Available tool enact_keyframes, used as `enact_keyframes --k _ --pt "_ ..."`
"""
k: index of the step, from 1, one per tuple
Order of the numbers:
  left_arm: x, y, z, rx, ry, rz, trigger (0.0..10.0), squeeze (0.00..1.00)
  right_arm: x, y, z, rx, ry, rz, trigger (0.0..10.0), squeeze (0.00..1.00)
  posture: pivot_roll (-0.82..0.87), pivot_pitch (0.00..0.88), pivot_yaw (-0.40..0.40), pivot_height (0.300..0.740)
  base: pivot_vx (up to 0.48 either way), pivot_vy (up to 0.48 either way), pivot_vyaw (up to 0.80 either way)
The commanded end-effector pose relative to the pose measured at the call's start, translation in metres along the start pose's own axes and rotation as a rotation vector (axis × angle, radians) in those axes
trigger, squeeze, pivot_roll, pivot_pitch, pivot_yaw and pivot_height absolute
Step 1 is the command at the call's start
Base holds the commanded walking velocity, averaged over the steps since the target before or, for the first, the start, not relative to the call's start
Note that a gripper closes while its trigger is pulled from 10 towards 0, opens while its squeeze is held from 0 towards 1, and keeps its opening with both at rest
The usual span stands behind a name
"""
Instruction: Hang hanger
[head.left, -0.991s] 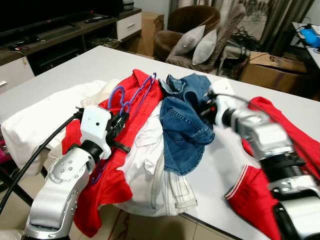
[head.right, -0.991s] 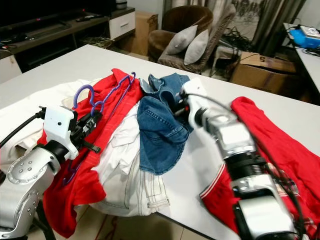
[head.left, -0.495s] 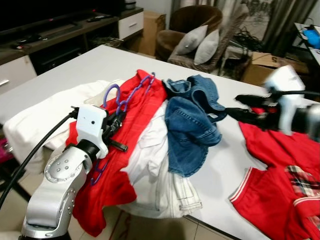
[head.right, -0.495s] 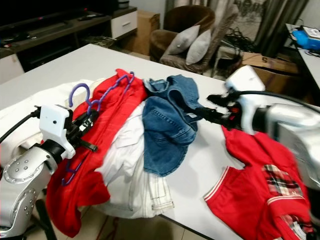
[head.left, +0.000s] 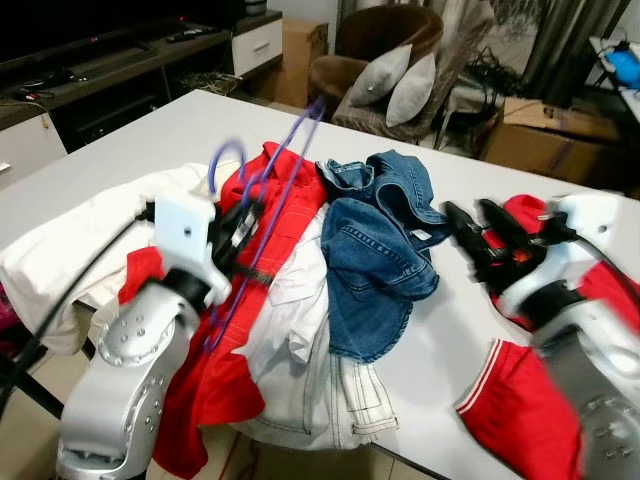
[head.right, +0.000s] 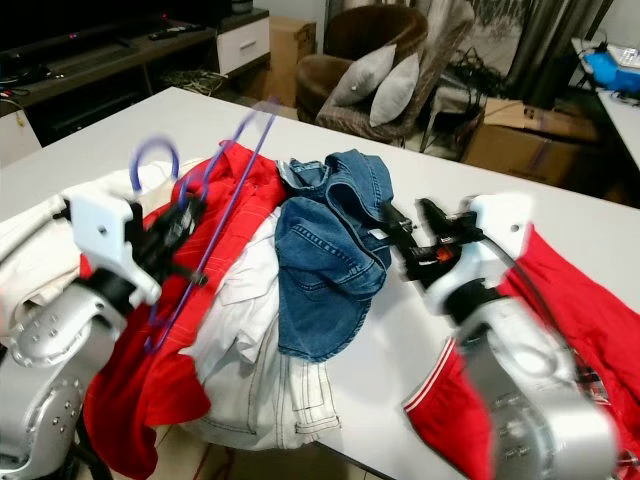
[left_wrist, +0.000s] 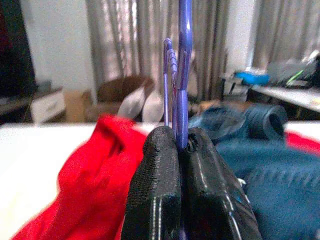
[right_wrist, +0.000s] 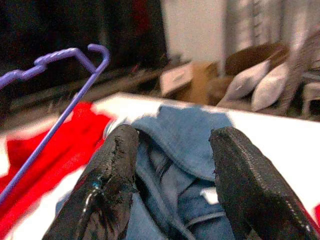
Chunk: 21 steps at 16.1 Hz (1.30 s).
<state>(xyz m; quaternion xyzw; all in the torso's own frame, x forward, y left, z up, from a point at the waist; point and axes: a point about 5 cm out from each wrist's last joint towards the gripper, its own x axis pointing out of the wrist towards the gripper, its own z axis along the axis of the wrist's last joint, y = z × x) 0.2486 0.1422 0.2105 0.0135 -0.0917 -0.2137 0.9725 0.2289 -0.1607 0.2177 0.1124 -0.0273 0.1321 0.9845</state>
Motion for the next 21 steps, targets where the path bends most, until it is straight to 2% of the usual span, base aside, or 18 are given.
enact_keyframes --k 1,4,6,8,12,15,18,21 --pt "0.002 -0.007 0.006 -0.015 -0.032 -0.041 10.0 0.00 -0.006 -0.003 0.006 -0.018 -0.046 -0.051 10.0 0.00 0.01 0.000 -0.022 0.740 0.000 0.000 -0.80" --pt "-0.004 -0.006 -0.004 0.020 0.005 -0.036 10.0 0.00 -0.013 0.000 0.005 -0.014 -0.096 -0.143 10.0 0.00 0.01 0.000 -0.025 0.740 0.000 0.000 -0.80" --pt "-0.004 -0.003 -0.003 0.019 0.004 -0.033 10.0 0.00 -0.011 0.004 0.006 0.001 -0.117 -0.127 10.0 0.00 0.01 0.000 -0.027 0.740 0.000 -0.364 -0.80" --pt "-0.003 -0.002 -0.003 0.023 0.003 -0.021 10.0 0.00 -0.010 0.005 0.002 0.001 -0.091 -0.112 10.0 0.00 0.01 0.000 -0.032 0.740 0.000 -0.437 -0.77" --pt "-0.004 -0.001 -0.010 0.028 0.016 -0.004 10.0 0.00 -0.007 0.005 -0.012 -0.039 0.008 -0.103 10.0 0.00 0.01 0.000 -0.041 0.740 0.000 -0.437 0.00" --pt "-0.004 0.001 -0.010 0.038 0.012 0.014 10.0 0.00 -0.005 0.007 -0.016 -0.050 0.039 -0.075 10.0 0.00 0.01 0.000 -0.049 0.740 0.000 -0.380 0.00" --pt "-0.002 0.005 -0.014 -0.003 0.037 0.037 10.0 0.00 -0.003 0.008 -0.017 -0.048 0.040 -0.070 10.0 0.00 0.01 0.000 -0.049 0.740 0.000 0.000 0.00" --pt "0.001 0.008 -0.016 0.043 0.047 0.037 10.0 0.00 0.000 0.008 -0.018 -0.042 0.050 -0.081 10.0 0.00 0.00 0.000 -0.035 0.740 0.000 0.464 -0.53"
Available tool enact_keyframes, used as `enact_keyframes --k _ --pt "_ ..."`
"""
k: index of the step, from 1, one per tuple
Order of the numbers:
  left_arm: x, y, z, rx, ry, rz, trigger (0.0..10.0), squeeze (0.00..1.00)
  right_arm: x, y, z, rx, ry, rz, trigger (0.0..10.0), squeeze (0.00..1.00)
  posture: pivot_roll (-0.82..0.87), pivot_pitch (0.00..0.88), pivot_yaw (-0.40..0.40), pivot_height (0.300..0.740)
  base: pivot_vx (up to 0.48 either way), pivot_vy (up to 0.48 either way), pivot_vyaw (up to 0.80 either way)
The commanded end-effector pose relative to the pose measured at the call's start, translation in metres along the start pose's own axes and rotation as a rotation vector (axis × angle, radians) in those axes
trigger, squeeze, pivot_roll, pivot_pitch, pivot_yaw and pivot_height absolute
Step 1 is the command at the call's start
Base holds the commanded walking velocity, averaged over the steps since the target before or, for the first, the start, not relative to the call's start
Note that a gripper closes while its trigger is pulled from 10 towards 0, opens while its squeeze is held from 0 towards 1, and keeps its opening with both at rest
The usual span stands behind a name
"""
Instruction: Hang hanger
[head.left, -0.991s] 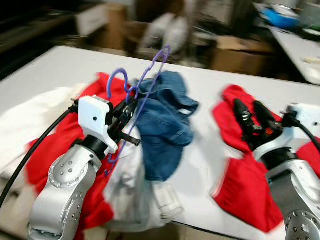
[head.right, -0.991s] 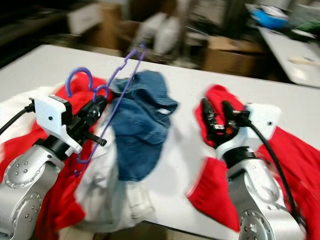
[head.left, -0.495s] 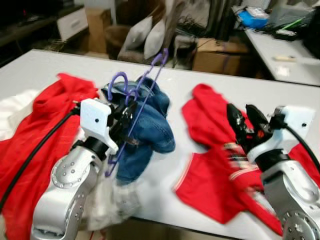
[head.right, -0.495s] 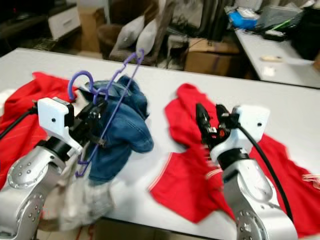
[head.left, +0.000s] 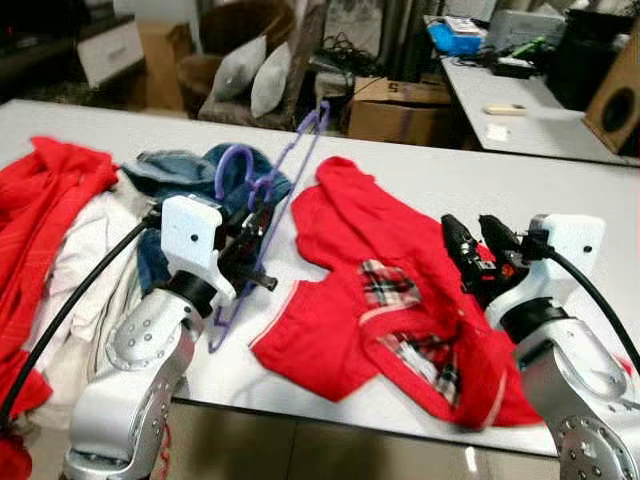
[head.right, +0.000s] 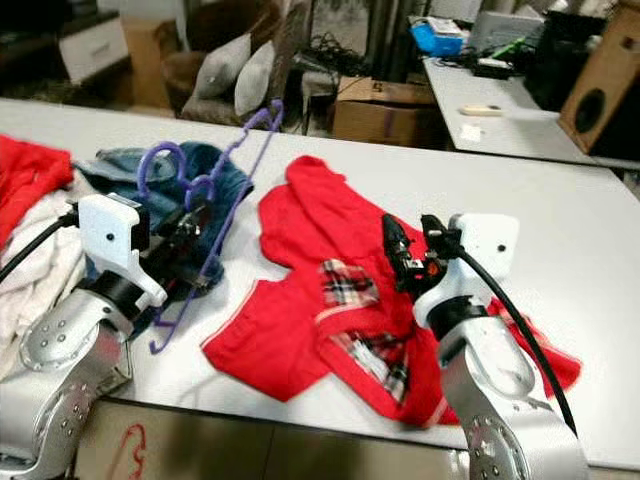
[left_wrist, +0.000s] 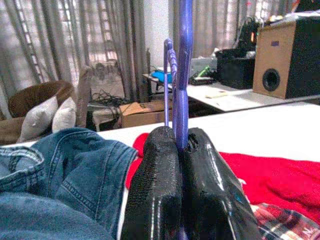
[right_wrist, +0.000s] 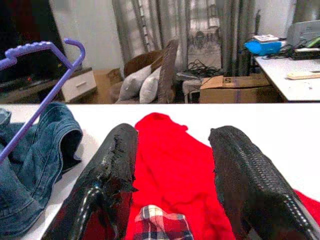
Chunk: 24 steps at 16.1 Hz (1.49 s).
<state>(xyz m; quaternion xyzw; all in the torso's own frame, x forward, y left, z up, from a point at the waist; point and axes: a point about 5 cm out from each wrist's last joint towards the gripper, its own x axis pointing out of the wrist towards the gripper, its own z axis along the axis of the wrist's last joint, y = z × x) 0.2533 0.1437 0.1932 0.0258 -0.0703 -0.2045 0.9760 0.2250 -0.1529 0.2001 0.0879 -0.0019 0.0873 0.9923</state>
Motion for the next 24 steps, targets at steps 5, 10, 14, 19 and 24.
enact_keyframes --k 5,10,14,19,24 --pt "0.006 0.010 -0.010 0.108 0.075 0.054 10.0 0.00 0.004 -0.002 -0.005 -0.023 0.038 -0.034 10.0 0.00 -0.01 0.000 -0.024 0.740 0.000 0.000 -0.48" --pt "0.003 0.003 -0.025 0.062 0.136 -0.016 10.0 0.00 0.006 -0.005 -0.011 -0.076 0.097 -0.049 10.0 0.00 -0.01 0.000 -0.033 0.740 0.000 0.000 0.00" --pt "0.002 0.005 -0.029 0.062 0.141 -0.038 10.0 0.00 0.005 -0.013 -0.014 -0.192 0.102 -0.058 10.0 0.00 -0.02 0.000 -0.030 0.740 0.000 0.000 0.00" --pt "0.008 0.001 -0.031 0.051 0.139 -0.091 10.0 0.00 -0.002 -0.025 -0.021 -0.199 0.189 -0.084 10.0 0.00 -0.05 0.000 -0.012 0.740 0.000 0.000 0.00" --pt "0.005 -0.003 -0.039 0.046 0.160 -0.075 10.0 0.00 -0.004 -0.026 -0.030 -0.174 0.233 -0.079 10.0 0.00 -0.05 0.000 -0.021 0.740 0.000 0.000 0.00"
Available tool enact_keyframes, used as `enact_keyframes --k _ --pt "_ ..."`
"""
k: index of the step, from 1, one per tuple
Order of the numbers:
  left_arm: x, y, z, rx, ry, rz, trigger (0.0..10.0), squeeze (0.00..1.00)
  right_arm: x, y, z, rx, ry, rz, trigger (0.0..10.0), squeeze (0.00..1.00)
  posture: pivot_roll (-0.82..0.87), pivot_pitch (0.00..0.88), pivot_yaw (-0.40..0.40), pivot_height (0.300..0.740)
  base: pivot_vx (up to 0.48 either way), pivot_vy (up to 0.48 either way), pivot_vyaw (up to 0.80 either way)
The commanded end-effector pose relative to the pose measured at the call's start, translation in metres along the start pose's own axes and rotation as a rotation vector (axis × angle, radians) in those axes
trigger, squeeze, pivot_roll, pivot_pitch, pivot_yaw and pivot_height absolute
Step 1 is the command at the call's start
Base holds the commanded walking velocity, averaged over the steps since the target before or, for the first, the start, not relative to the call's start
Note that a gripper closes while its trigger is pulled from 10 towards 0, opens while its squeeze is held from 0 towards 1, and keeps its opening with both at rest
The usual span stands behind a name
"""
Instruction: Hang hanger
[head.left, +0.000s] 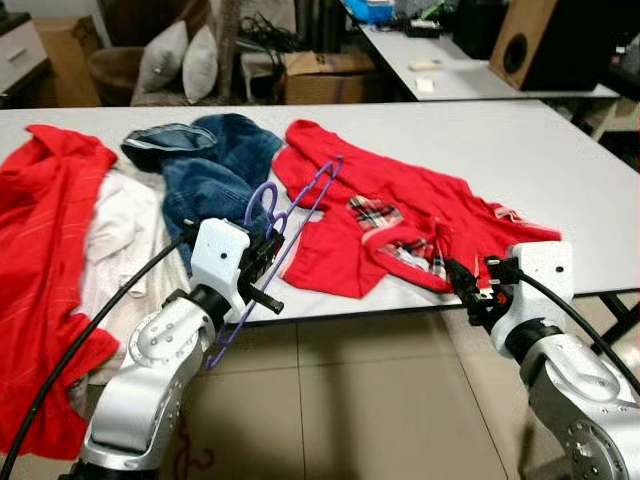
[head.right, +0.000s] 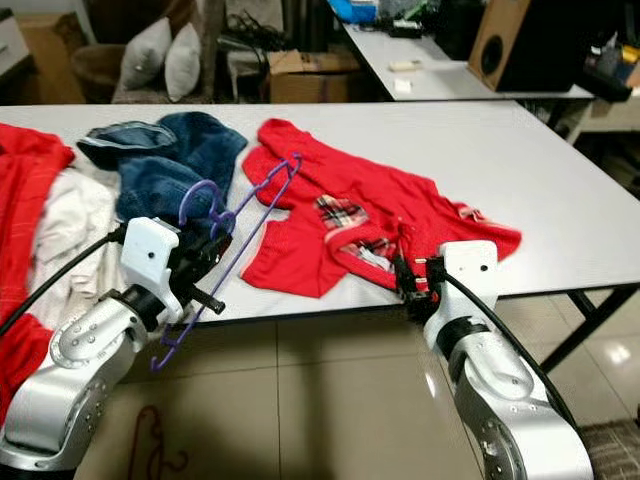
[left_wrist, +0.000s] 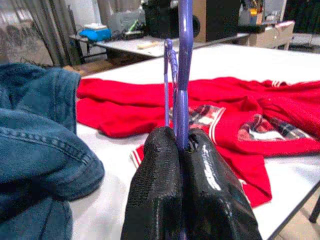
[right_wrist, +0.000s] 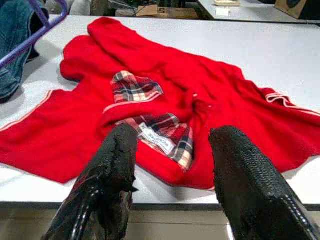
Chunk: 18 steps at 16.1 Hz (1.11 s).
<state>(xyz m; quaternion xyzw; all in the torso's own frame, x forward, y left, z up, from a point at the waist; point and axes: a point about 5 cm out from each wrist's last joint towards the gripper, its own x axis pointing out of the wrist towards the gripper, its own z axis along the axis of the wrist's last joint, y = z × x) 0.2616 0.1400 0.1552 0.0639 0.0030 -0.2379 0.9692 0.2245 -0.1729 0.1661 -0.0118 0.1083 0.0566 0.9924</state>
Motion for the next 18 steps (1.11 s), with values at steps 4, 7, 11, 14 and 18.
enact_keyframes --k 4,7,11,14,18 --pt "0.004 0.001 -0.003 0.022 -0.005 0.072 10.0 0.00 0.008 0.004 -0.002 -0.056 -0.060 -0.006 10.0 0.00 -0.04 0.000 -0.045 0.740 0.000 -0.255 0.00" --pt "0.014 -0.004 -0.009 0.018 0.022 0.082 10.0 0.00 0.011 -0.002 -0.008 -0.065 -0.044 -0.007 10.0 0.00 -0.04 0.000 -0.036 0.740 0.000 -0.130 0.00" --pt "0.023 -0.019 -0.004 0.014 -0.032 -0.067 10.0 0.00 -0.001 -0.015 -0.010 -0.057 -0.036 -0.012 10.0 0.00 -0.11 0.002 0.005 0.740 0.000 0.000 0.00" --pt "0.027 -0.018 -0.005 -0.030 -0.045 -0.085 10.0 0.00 -0.011 -0.017 -0.013 -0.003 -0.038 -0.027 10.0 0.00 -0.13 0.000 0.031 0.740 0.000 0.000 0.00" --pt "0.015 -0.022 -0.021 -0.061 -0.015 -0.037 10.0 0.00 -0.014 -0.006 -0.018 0.009 -0.053 -0.033 10.0 0.00 -0.12 0.000 0.042 0.740 0.000 0.000 0.00"
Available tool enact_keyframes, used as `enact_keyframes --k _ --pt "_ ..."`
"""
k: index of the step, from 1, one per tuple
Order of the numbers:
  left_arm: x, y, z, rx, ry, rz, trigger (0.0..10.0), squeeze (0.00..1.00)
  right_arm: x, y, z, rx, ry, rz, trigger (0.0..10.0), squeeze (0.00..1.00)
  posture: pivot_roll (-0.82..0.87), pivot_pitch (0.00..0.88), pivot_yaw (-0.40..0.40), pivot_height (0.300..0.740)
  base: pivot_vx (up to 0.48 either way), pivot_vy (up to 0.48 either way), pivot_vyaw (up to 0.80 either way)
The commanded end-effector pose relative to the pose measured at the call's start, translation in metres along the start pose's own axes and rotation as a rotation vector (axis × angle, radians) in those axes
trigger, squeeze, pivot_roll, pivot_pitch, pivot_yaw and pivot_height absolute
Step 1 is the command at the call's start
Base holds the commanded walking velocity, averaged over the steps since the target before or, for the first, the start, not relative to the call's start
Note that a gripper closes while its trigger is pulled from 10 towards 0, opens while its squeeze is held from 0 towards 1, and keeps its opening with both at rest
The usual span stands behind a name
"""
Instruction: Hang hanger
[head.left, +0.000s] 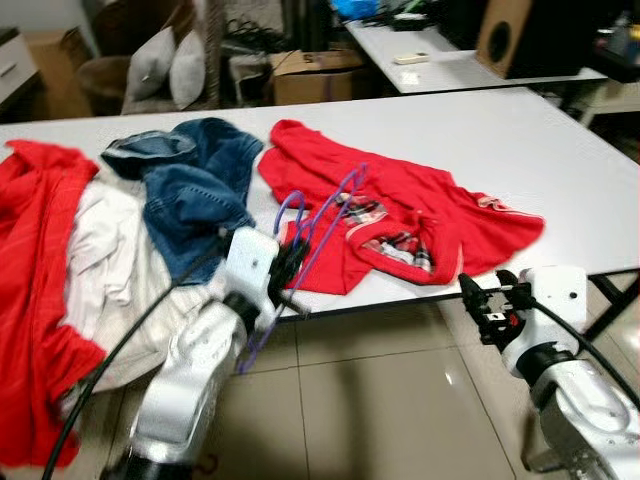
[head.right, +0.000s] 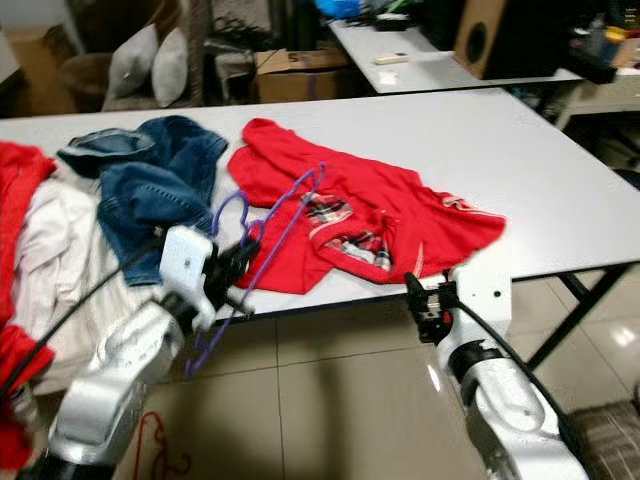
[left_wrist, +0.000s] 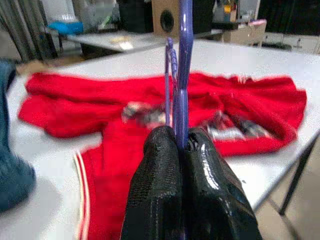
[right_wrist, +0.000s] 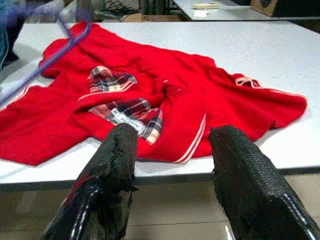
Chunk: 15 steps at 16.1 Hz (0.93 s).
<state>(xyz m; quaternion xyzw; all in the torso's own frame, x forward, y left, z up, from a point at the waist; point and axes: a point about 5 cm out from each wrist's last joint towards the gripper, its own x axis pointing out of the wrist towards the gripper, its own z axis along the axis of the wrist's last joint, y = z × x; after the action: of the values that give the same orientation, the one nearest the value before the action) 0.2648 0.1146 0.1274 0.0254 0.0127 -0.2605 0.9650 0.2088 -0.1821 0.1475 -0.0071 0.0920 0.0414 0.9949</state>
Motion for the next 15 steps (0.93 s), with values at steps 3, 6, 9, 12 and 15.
enact_keyframes --k 3,6,9,12,15 --pt "-0.001 0.007 0.011 0.061 -0.040 -0.041 10.0 0.00 -0.001 -0.001 0.034 0.007 -0.207 0.098 10.0 0.00 -0.09 0.000 0.016 0.740 0.000 0.000 -0.15" --pt "0.002 0.014 0.023 0.097 -0.059 -0.204 10.0 0.00 -0.003 -0.002 0.061 -0.109 -0.292 0.470 10.0 0.00 -0.07 0.000 0.019 0.740 0.000 0.000 0.00" --pt "0.004 0.009 0.038 0.223 -0.053 -0.503 10.0 0.00 0.003 -0.006 0.078 -0.228 -0.257 0.772 10.0 1.00 -0.05 0.000 0.023 0.740 0.000 0.000 0.00" --pt "0.005 0.008 0.054 0.404 -0.038 -0.698 10.0 0.00 0.007 -0.011 0.087 -0.363 -0.113 1.040 10.0 1.00 -0.04 0.000 0.026 0.740 0.000 0.000 0.00" --pt "0.009 0.003 0.071 0.589 -0.087 -0.776 10.0 0.00 0.016 -0.009 0.092 -0.434 -0.088 1.124 10.0 1.00 -0.03 0.000 0.022 0.740 0.000 0.000 0.00"
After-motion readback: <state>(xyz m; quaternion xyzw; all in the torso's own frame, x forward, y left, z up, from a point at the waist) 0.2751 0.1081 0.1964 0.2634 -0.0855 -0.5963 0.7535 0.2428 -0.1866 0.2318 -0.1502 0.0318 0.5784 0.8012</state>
